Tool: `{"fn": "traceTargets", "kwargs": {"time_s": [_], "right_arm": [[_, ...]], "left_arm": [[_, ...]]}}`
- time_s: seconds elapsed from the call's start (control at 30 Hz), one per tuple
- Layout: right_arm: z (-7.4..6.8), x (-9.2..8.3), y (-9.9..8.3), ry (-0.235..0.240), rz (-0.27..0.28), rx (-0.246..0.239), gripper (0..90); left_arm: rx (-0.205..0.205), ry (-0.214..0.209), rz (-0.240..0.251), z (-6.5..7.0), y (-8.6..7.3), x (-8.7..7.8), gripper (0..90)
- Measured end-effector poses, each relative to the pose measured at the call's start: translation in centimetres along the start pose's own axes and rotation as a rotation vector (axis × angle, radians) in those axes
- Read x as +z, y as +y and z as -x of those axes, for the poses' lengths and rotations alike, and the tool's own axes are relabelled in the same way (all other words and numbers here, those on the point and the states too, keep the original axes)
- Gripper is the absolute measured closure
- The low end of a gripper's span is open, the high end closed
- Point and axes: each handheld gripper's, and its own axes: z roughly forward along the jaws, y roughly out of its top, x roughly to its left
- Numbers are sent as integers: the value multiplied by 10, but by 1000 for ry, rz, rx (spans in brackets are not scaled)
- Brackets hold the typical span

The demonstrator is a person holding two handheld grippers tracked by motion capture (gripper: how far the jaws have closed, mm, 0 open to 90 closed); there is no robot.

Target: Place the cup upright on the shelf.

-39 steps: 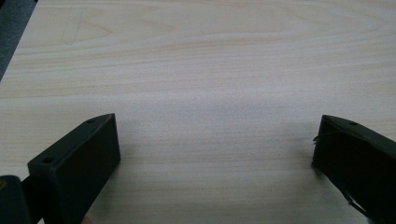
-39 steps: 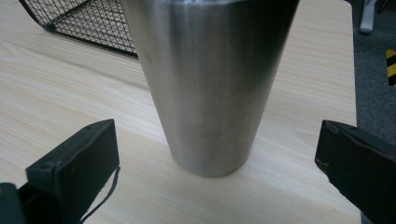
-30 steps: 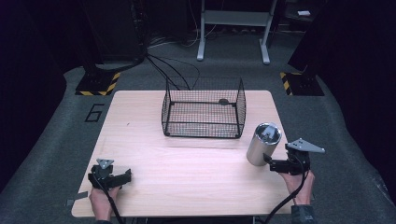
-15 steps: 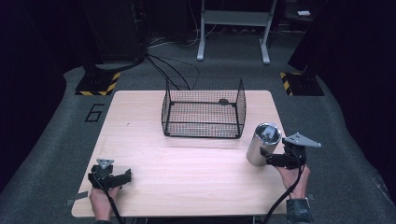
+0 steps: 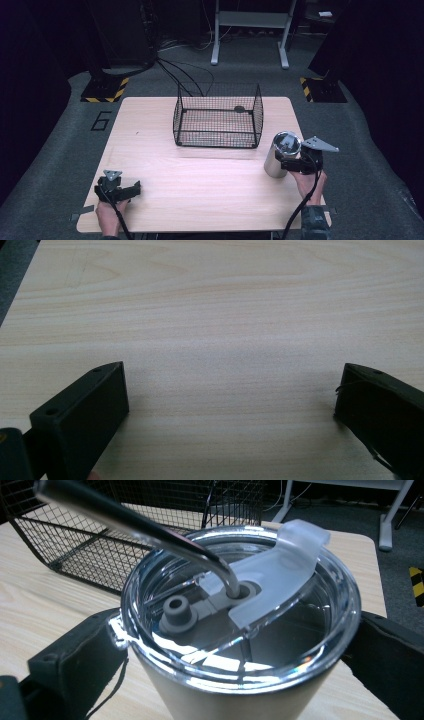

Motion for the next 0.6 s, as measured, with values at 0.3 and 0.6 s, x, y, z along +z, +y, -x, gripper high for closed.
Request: {"fn": "traceTargets", "kwargs": {"time_s": [0.3,0.6], "right_arm": [[-1,7,-1,3,11,8,0],[-2,11,-6,-18,37,15,14]], "left_arm": [[2,0,-1,0,0,0,6],[2,0,-1,0,0,0,5]]}}
